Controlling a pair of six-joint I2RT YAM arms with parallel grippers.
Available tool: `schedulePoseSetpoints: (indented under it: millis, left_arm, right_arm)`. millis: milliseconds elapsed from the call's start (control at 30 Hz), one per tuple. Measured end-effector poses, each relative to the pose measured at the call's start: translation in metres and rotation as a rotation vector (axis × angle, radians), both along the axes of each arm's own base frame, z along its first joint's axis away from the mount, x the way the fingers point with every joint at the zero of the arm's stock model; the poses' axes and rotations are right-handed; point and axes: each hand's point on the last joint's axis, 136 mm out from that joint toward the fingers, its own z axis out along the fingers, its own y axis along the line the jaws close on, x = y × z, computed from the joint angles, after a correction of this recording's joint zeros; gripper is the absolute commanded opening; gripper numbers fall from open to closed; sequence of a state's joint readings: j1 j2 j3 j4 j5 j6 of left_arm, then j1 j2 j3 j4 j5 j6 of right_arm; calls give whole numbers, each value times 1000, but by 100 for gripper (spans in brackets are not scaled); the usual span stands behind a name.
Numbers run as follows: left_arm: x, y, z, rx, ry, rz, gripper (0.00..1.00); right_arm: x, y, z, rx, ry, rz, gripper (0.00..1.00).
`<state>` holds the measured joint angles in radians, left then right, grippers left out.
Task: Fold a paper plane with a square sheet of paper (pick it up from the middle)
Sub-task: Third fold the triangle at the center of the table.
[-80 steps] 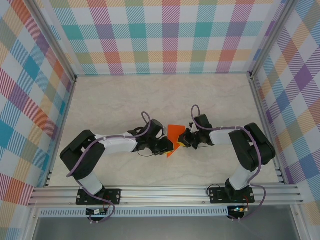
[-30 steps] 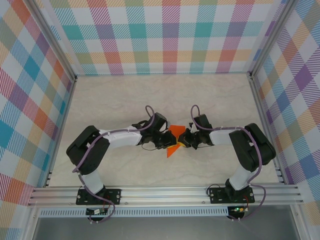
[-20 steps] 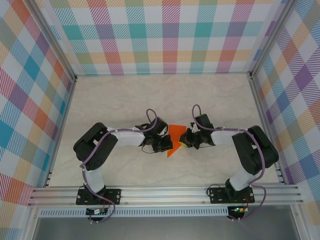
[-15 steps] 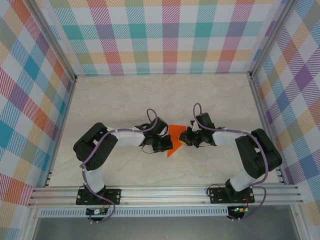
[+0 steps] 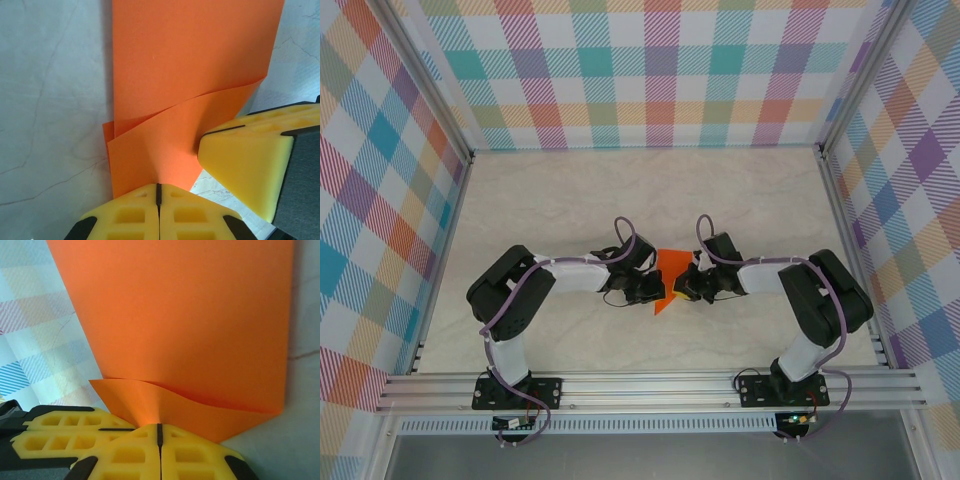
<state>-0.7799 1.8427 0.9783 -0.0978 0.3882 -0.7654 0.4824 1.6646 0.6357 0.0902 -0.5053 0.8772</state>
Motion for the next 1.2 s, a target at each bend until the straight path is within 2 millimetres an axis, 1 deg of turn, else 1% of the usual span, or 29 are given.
schedulePoseSetpoints:
  millis: [267,467,900,1200]
  left_arm:
    - [0,0,0,3,-15,-21,4]
    - [0,0,0,3,-18,-24,4]
    - [-1,1,-1,4,-24,-33,4]
    - [0,0,-1,-1,-32,-39,5]
  right_arm:
    - [10,-9,1,0,-8,-35,7]
    - [22,-22,0,17,-9,-74,8]
    - [43,-42,2,62,-18,-123,9]
    - [61,-62,4,33,-63,-180,10]
